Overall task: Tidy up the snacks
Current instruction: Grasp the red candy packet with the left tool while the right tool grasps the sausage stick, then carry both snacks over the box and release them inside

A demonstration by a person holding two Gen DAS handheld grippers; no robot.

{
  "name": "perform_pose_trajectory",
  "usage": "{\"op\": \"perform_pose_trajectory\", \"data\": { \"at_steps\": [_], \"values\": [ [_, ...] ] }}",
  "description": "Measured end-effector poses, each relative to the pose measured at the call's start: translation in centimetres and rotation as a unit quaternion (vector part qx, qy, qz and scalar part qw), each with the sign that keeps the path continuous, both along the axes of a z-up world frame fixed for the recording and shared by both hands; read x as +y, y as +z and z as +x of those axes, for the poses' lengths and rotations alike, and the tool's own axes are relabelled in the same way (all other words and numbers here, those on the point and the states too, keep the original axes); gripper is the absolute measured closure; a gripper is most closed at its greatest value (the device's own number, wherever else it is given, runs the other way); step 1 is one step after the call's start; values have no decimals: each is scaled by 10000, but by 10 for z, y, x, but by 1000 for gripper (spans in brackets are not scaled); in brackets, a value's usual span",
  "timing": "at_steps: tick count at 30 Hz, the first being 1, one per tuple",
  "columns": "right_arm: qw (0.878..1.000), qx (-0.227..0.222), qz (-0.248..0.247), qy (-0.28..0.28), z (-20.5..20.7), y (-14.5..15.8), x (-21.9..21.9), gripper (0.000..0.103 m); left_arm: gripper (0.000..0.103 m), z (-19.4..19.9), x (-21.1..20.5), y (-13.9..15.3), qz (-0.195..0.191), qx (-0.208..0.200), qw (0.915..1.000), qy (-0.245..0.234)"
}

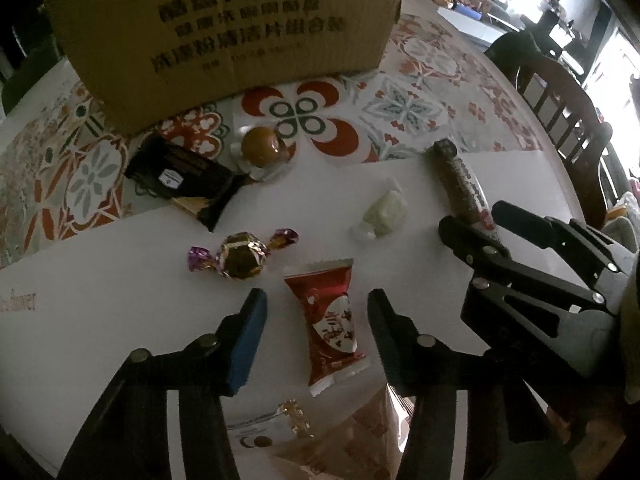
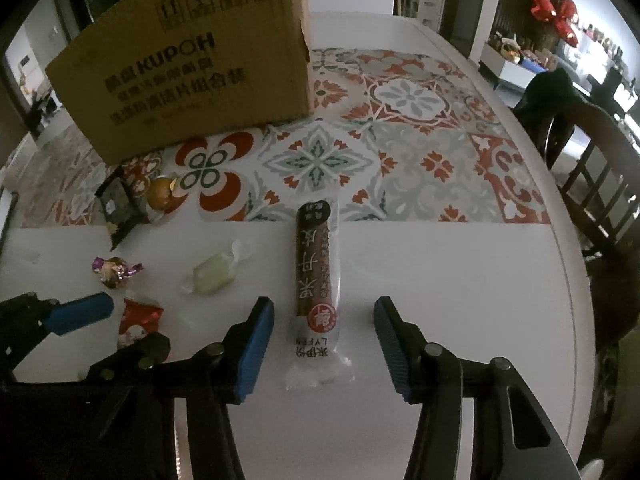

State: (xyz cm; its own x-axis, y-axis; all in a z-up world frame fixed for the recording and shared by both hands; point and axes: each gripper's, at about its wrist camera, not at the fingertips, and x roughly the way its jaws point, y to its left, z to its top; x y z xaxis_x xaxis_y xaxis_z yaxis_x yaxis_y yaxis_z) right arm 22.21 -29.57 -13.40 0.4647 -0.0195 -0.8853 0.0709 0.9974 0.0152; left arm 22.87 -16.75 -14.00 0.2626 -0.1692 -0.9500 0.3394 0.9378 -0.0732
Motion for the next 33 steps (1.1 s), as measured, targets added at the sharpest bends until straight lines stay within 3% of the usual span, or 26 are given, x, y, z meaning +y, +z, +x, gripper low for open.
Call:
{"op": "perform_pose_trajectory", "data": {
  "at_steps": [2, 7, 15, 33],
  "values": [
    [10000, -1, 10, 14, 0, 0, 1, 54, 54, 0, -3, -1, 32, -41, 10000, -61],
    [10000, -22, -21, 87, -1, 2, 6, 77, 72, -2, -6, -1, 122, -202, 9996, -183],
    [10000, -73, 32, 29, -9, 3, 8, 81, 76, -5, -2, 3, -62, -198, 9996, -201],
    [9985, -442, 334, -20, -33, 34, 12, 82, 77, -22, 14, 44, -278, -798, 9961, -244]
  ]
}}
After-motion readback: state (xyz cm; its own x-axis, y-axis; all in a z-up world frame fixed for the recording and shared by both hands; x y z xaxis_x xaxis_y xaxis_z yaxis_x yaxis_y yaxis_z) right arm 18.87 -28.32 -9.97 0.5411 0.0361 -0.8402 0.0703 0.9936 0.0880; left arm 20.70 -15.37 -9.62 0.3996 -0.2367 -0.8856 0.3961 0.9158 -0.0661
